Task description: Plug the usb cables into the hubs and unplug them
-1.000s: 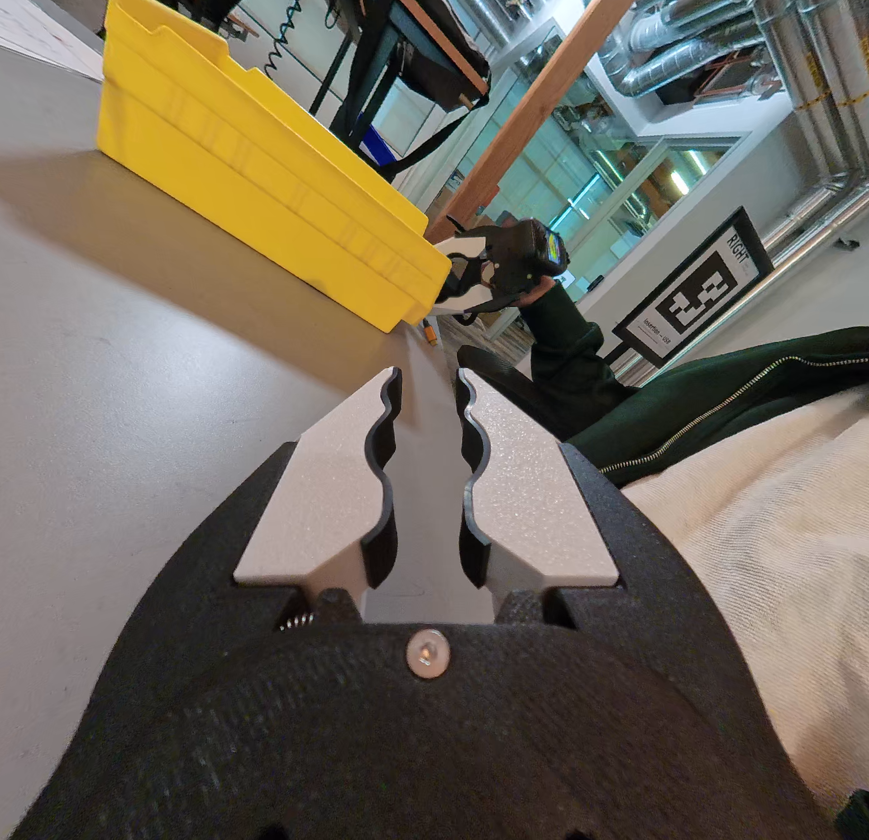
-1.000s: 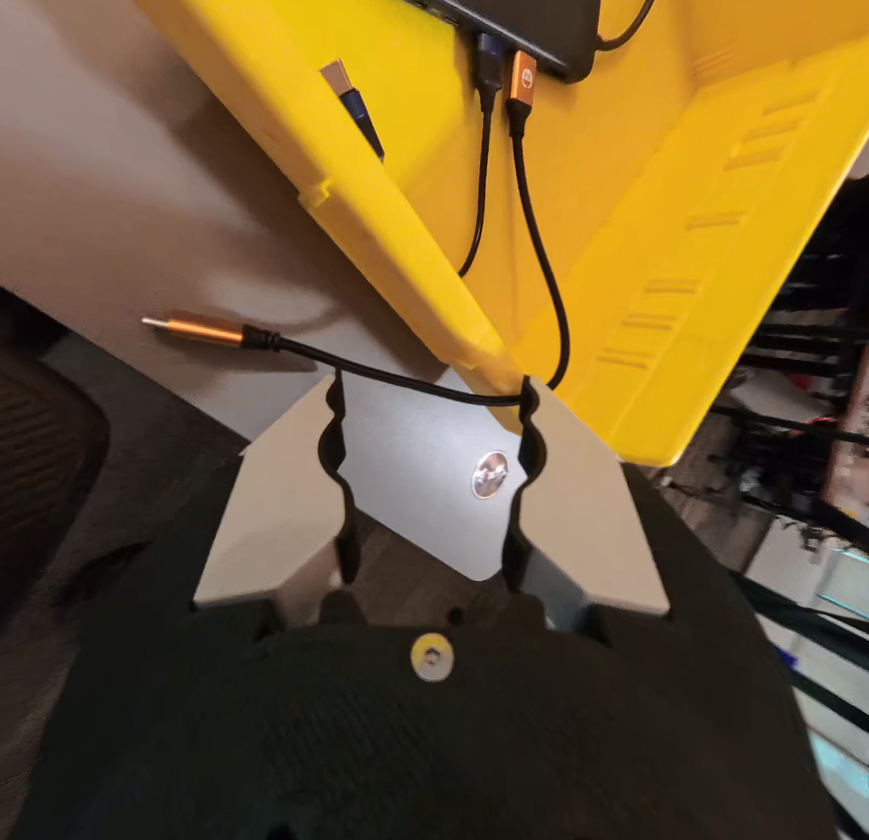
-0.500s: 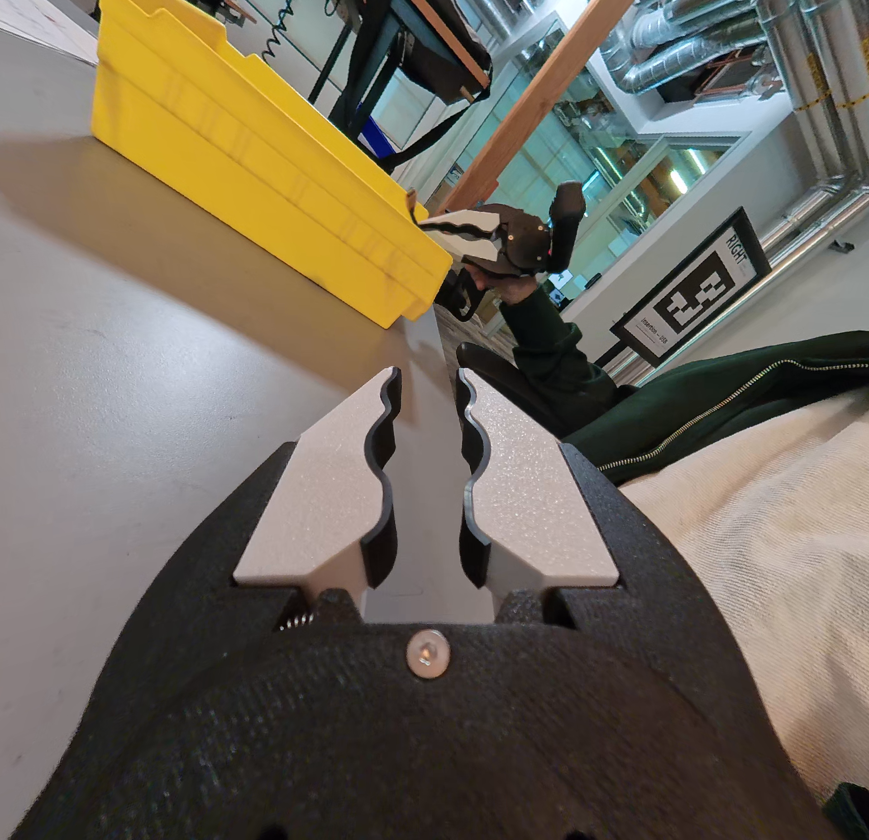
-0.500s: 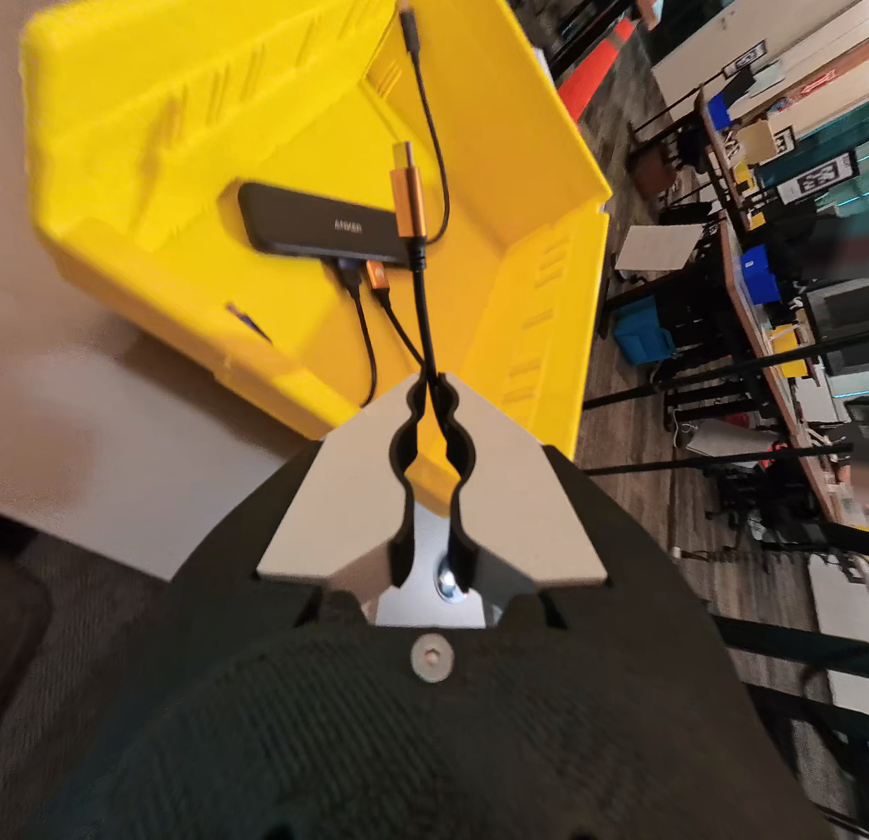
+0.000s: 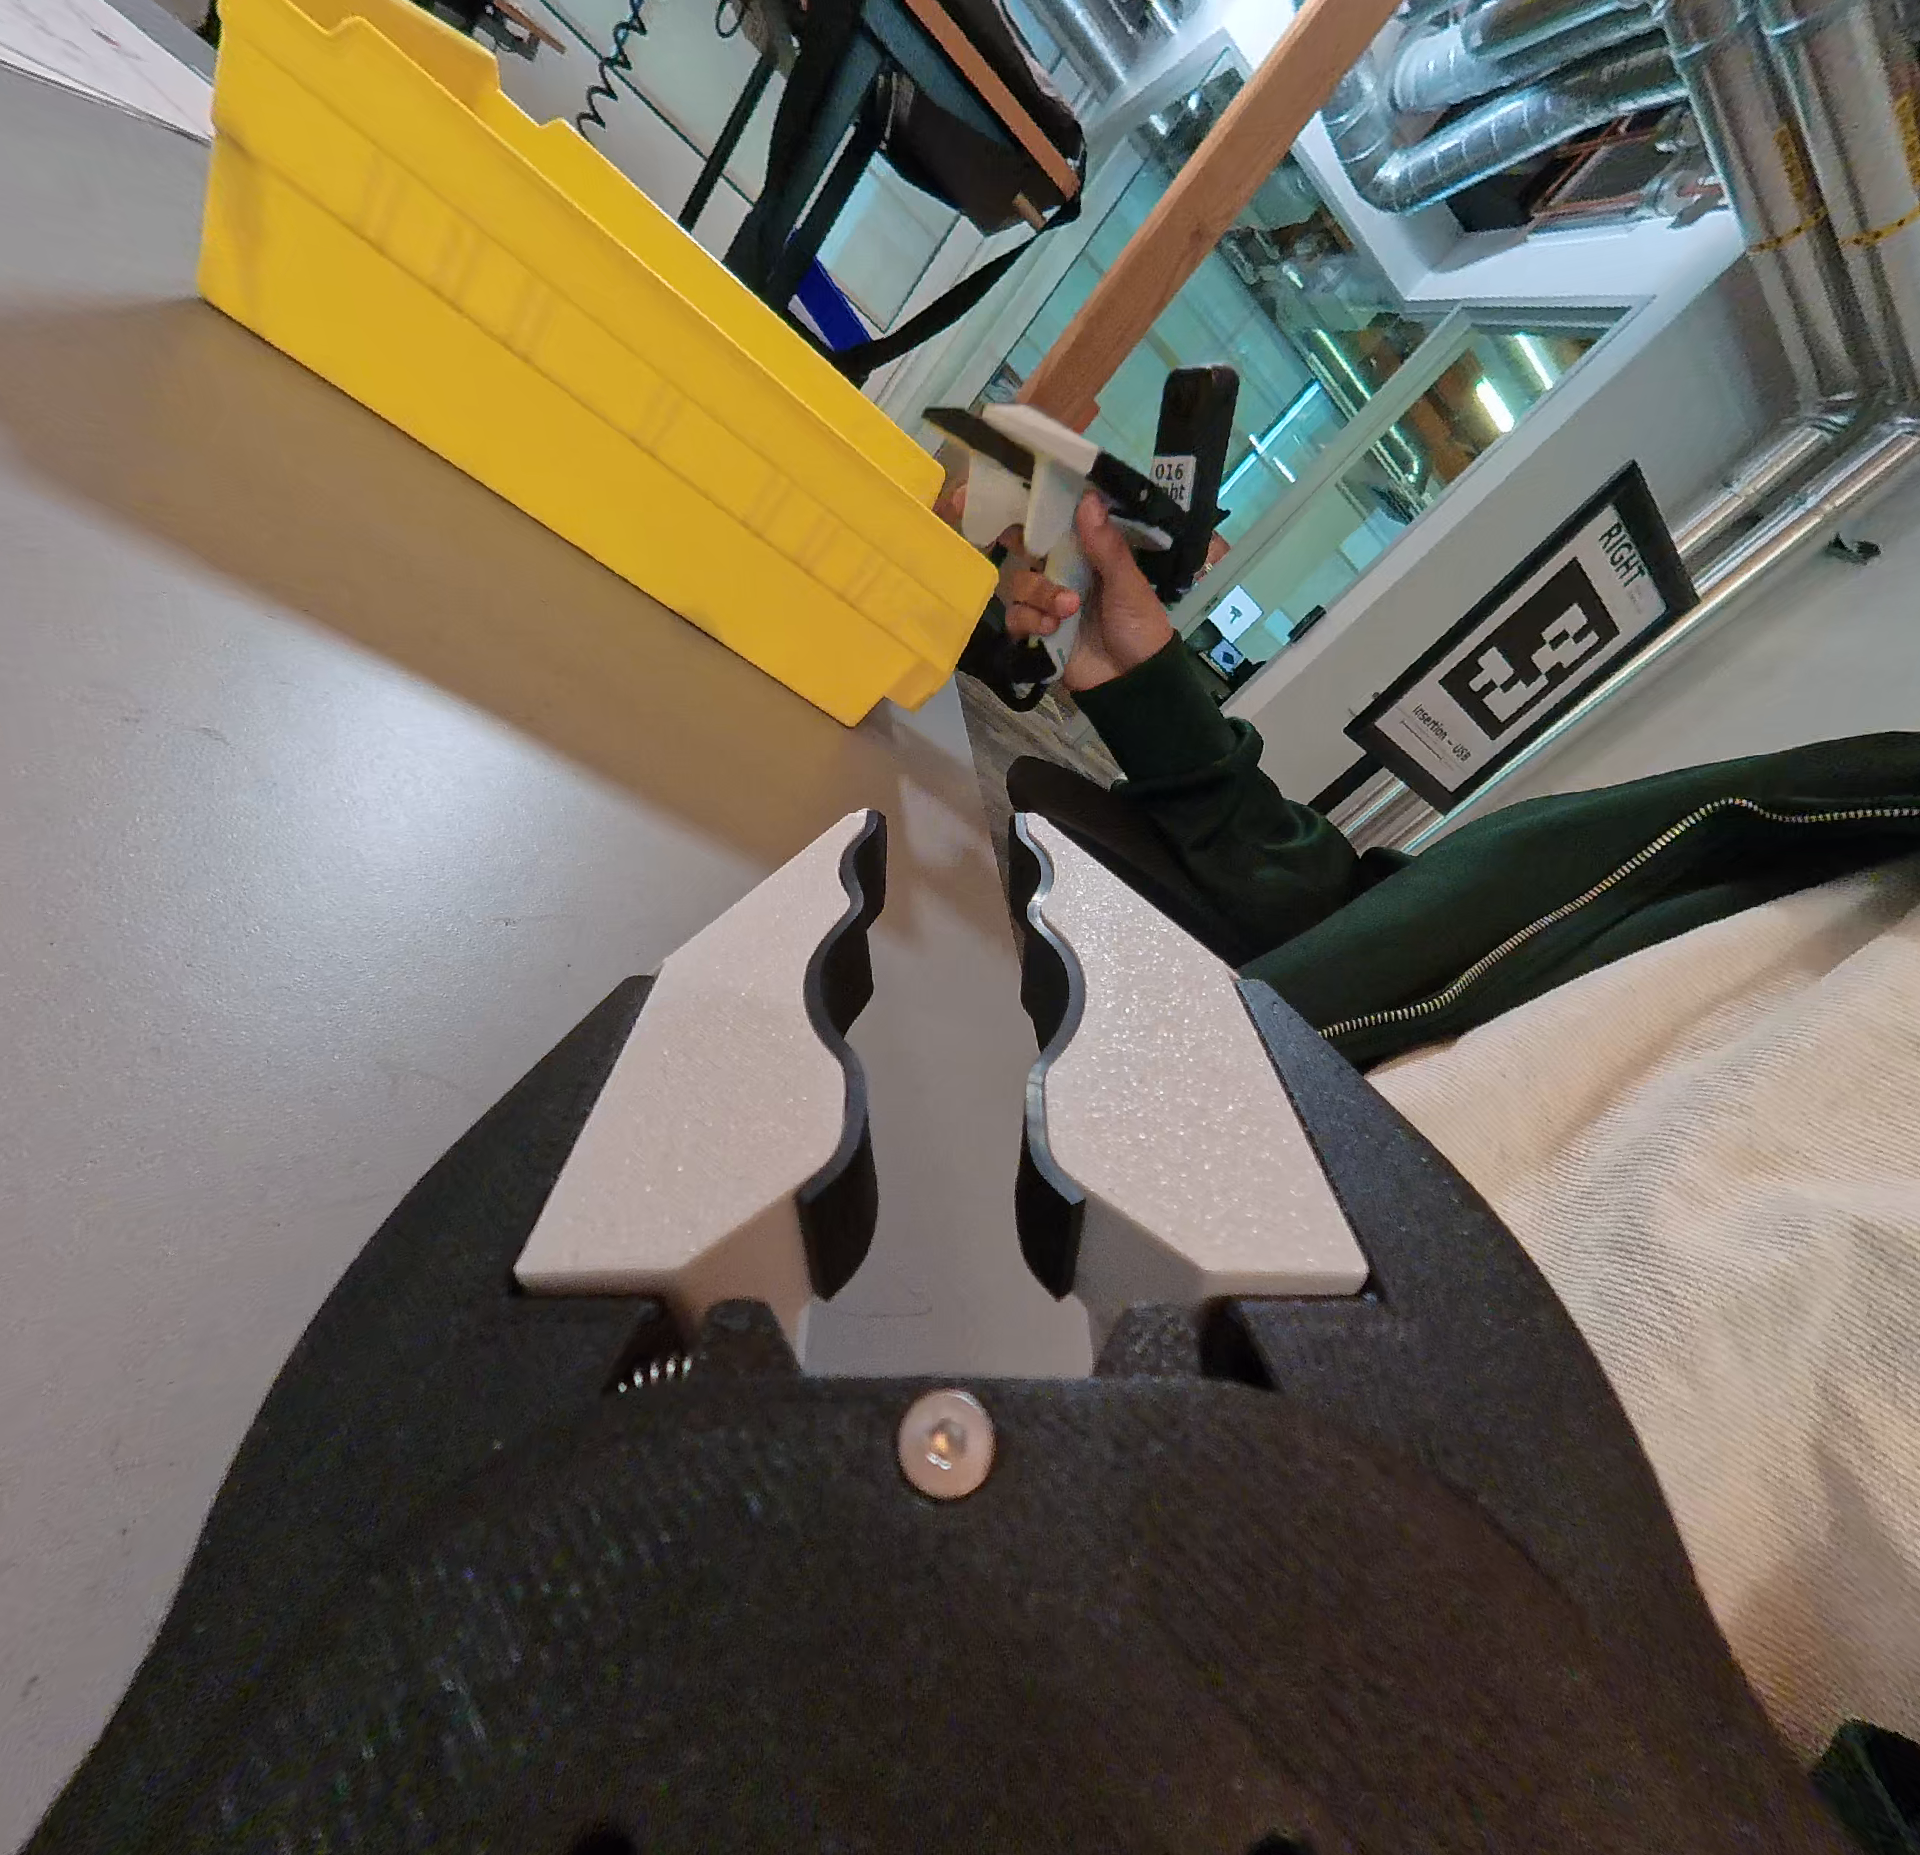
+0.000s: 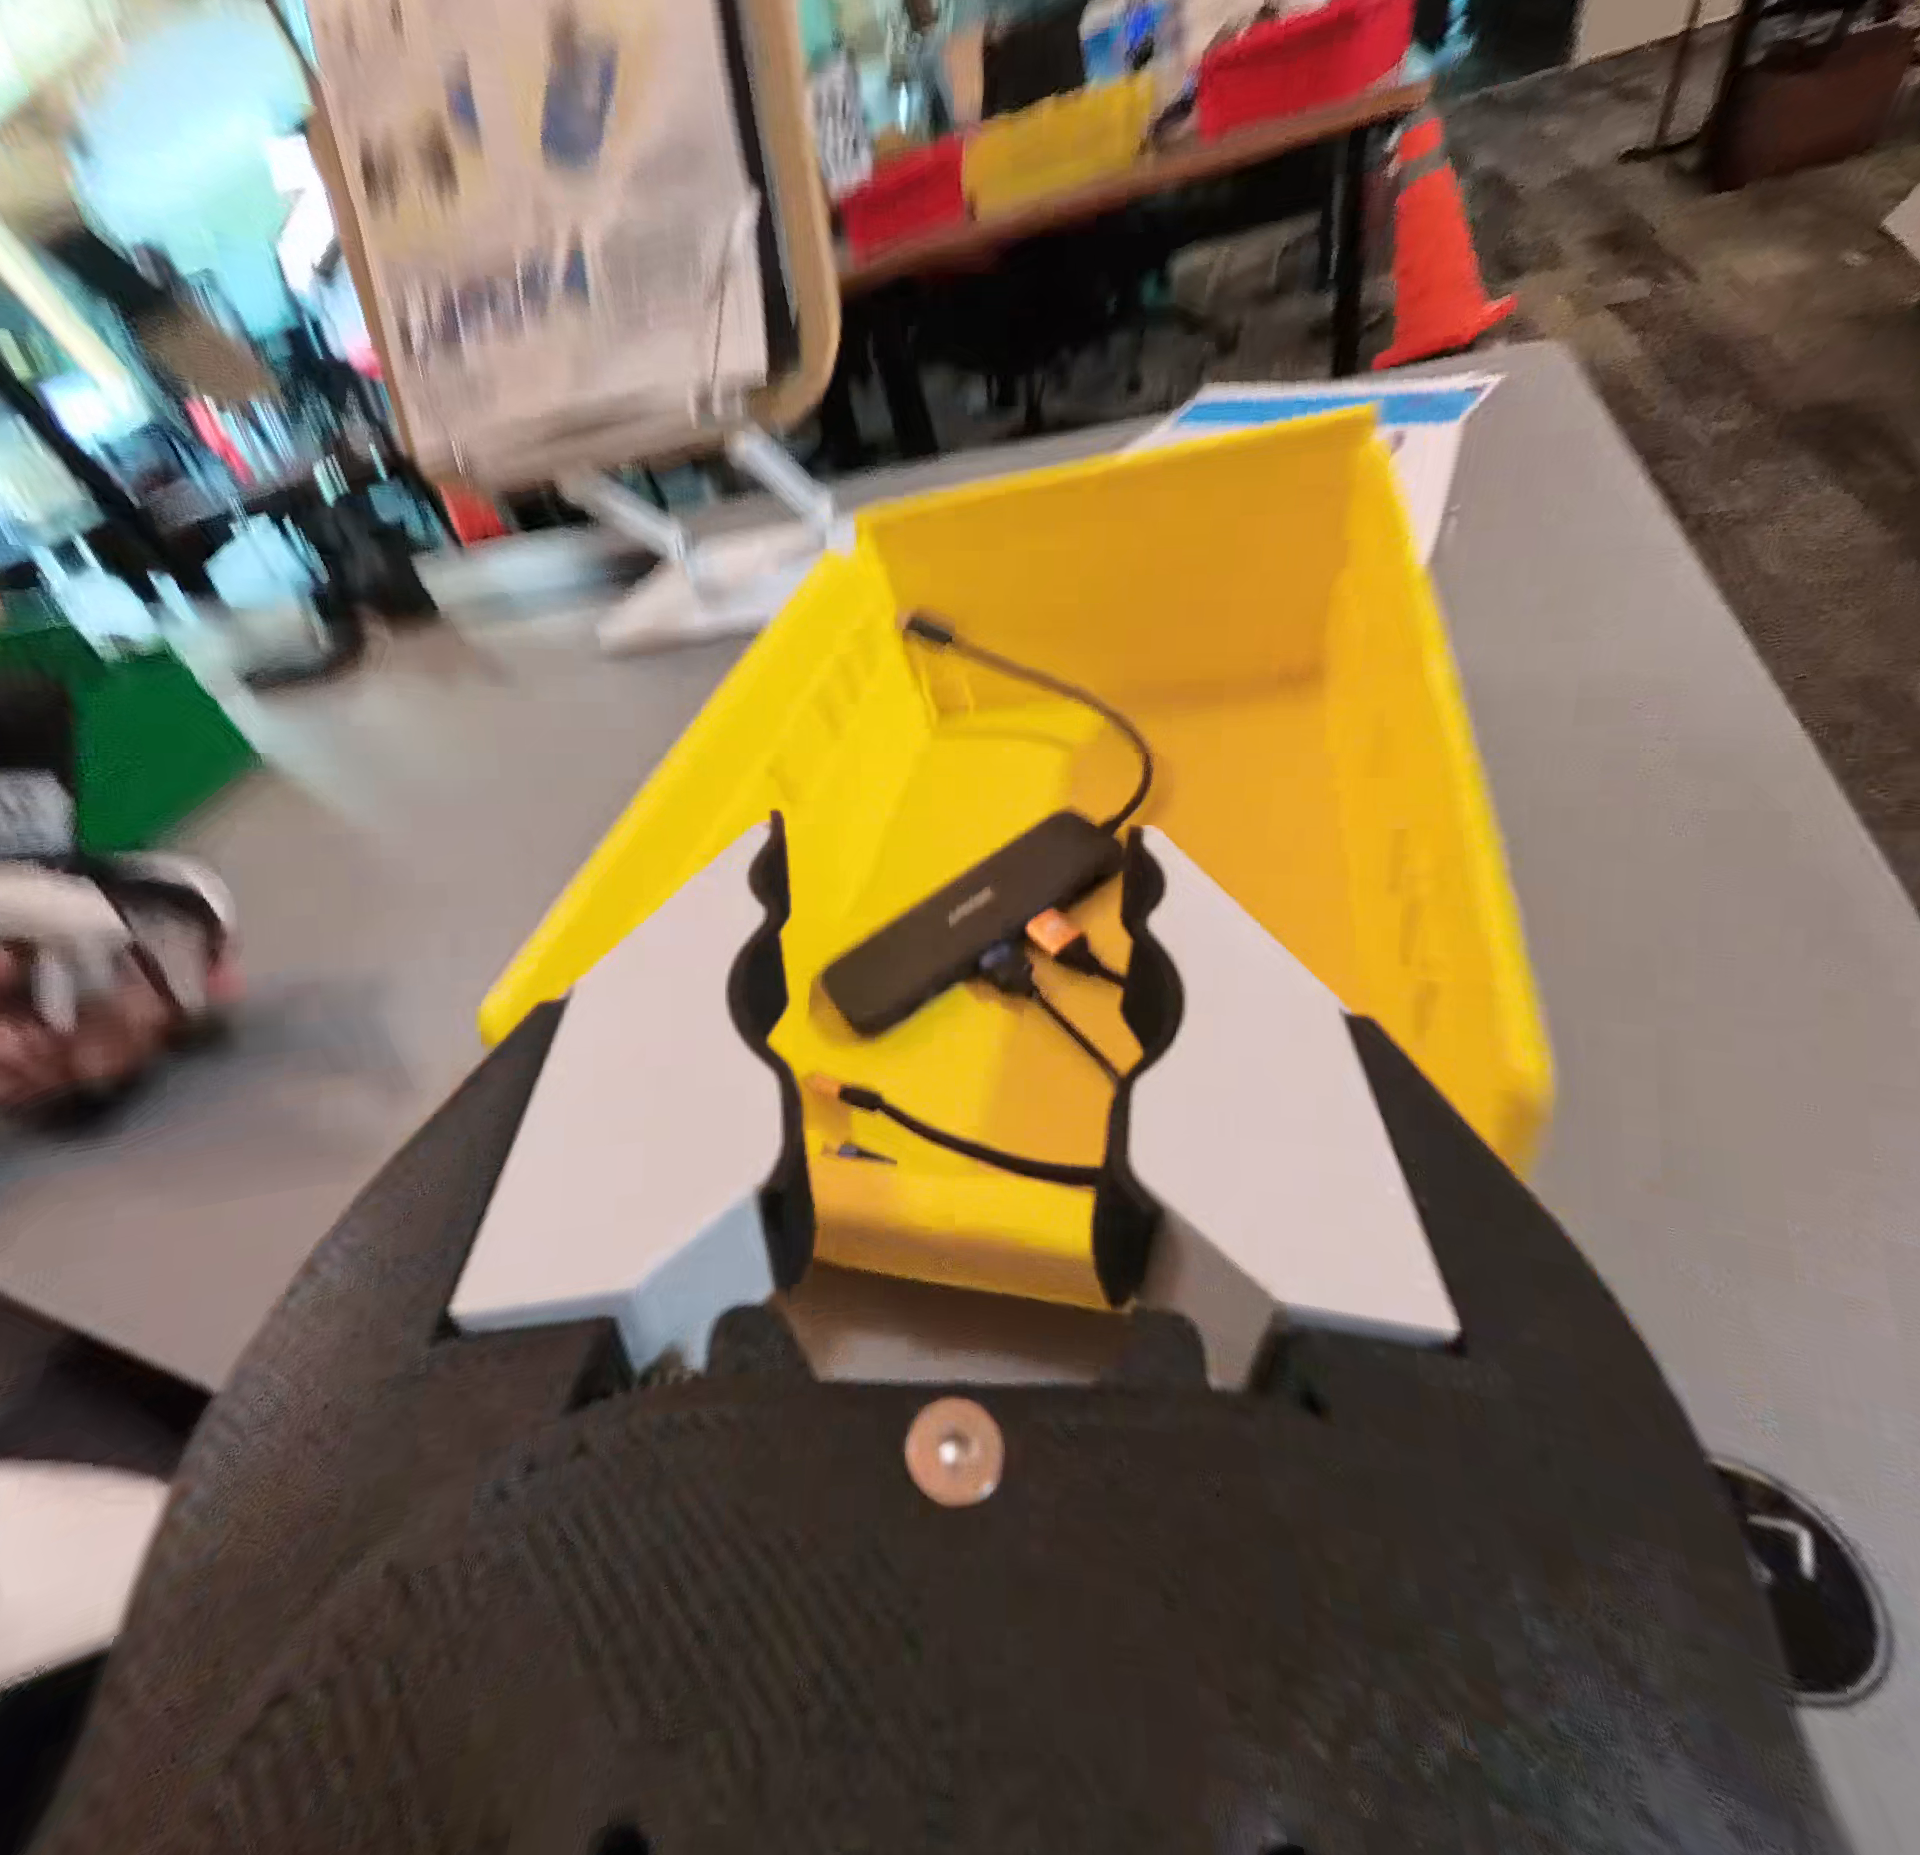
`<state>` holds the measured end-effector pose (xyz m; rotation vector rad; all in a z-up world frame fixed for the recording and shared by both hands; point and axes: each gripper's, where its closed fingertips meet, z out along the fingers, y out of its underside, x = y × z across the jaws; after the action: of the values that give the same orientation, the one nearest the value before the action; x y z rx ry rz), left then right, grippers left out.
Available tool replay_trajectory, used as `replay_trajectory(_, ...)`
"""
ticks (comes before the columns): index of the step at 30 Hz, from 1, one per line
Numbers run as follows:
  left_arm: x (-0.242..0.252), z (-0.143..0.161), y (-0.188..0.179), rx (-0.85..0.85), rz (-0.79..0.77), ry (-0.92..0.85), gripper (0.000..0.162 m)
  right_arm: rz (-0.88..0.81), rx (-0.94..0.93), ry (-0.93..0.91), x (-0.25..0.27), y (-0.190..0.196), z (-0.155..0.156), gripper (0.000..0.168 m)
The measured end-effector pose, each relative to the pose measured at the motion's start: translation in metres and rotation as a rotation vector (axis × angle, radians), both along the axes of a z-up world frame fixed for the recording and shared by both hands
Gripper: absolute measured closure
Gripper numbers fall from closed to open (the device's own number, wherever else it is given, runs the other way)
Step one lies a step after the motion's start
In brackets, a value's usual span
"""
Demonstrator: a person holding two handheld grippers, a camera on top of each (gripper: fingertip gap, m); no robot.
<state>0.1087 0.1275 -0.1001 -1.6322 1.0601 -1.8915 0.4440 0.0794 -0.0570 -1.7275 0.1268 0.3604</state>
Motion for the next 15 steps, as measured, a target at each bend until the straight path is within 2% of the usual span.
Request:
replay_trajectory(2, 0.000, 0.000, 0.000, -0.004, -0.002, 0.001, 0.140, -0.082, 0.105, 0.105, 0.028, -0.013, 0.017, 0.109)
replay_trajectory(4, 0.000, 0.000, 0.000, -0.005, -0.002, 0.003, 0.140, -0.184, 0.154, 0.095, 0.056, -0.026, 0.023, 0.114)
replay_trajectory(7, 0.001, -0.001, 0.000, -0.006, -0.002, 0.003, 0.140, -0.302, 0.080, -0.019, 0.084, -0.035, 0.006, 0.132)
replay_trajectory(8, 0.001, -0.001, 0.000, -0.007, -0.004, 0.004, 0.140, -0.326, 0.056, -0.036, 0.089, -0.035, 0.000, 0.132)
replay_trajectory(11, 0.001, -0.001, -0.001, -0.005, -0.007, 0.006, 0.140, -0.347, -0.028, -0.063, 0.090, -0.028, -0.021, 0.124)
replay_trajectory(15, 0.001, 0.000, 0.000, -0.019, -0.001, -0.001, 0.139, -0.342, -0.273, -0.221, 0.094, -0.011, -0.066, 0.103)
